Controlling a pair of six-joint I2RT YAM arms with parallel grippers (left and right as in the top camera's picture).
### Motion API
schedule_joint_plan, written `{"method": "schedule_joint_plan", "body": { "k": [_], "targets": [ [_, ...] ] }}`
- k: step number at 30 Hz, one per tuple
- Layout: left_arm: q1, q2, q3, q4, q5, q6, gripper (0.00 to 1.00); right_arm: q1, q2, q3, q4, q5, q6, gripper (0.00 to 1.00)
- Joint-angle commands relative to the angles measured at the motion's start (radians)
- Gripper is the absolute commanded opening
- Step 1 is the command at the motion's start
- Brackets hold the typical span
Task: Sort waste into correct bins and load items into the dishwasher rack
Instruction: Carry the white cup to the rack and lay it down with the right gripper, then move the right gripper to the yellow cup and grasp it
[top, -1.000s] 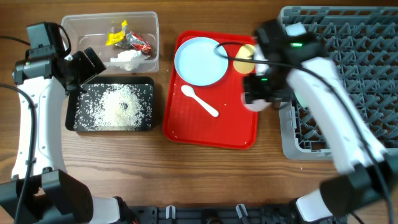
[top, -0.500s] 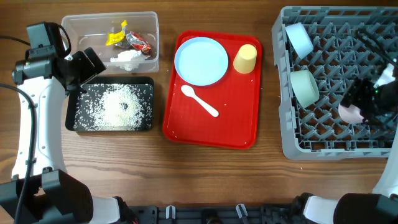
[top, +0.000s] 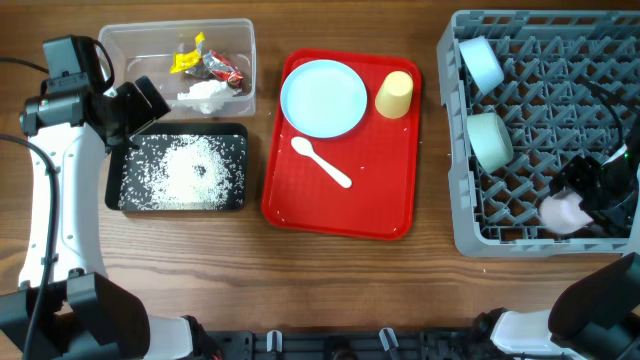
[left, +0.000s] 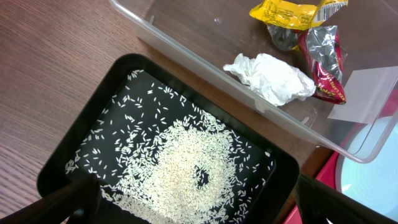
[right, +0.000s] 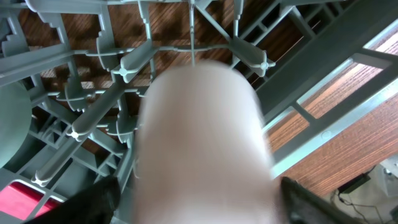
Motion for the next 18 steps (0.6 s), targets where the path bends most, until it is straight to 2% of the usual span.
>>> {"method": "schedule_joint_plan", "body": {
  "k": [1,4,7,10,12,15,18],
  "targets": [
    [0.004,0.0,0.006,0.003,-0.006,-0.009,1.0,-0.002,0.012,-0.003,0.002,-0.002,0.006,0.89],
    [0.004,0.0,0.006,0.002,-0.006,-0.009,1.0,0.0,0.012,0.01,0.002,-0.026,-0.01,0.91],
    [0.004,0.0,0.006,0.002,-0.006,-0.009,1.0,0.072,-0.007,0.163,-0.077,-0.061,-0.056,0.93],
    [0.005,0.0,0.006,0.003,-0.006,-0.009,1.0,0.343,-0.013,0.457,-0.152,-0.059,-0.021,0.96],
    [0.004,0.0,0.006,0.002,-0.006,-0.009,1.0,0.51,0.01,0.518,-0.114,-0.054,0.039,0.97],
    [0.004,0.0,0.006,0.002,-0.006,-0.009,1.0,0.681,0.168,0.52,-0.01,-0.054,0.066,0.98],
    [0.004,0.0,0.006,0.003,-0.006,-0.009,1.0,0.745,0.379,0.52,0.147,-0.054,0.065,0.97]
  ]
}}
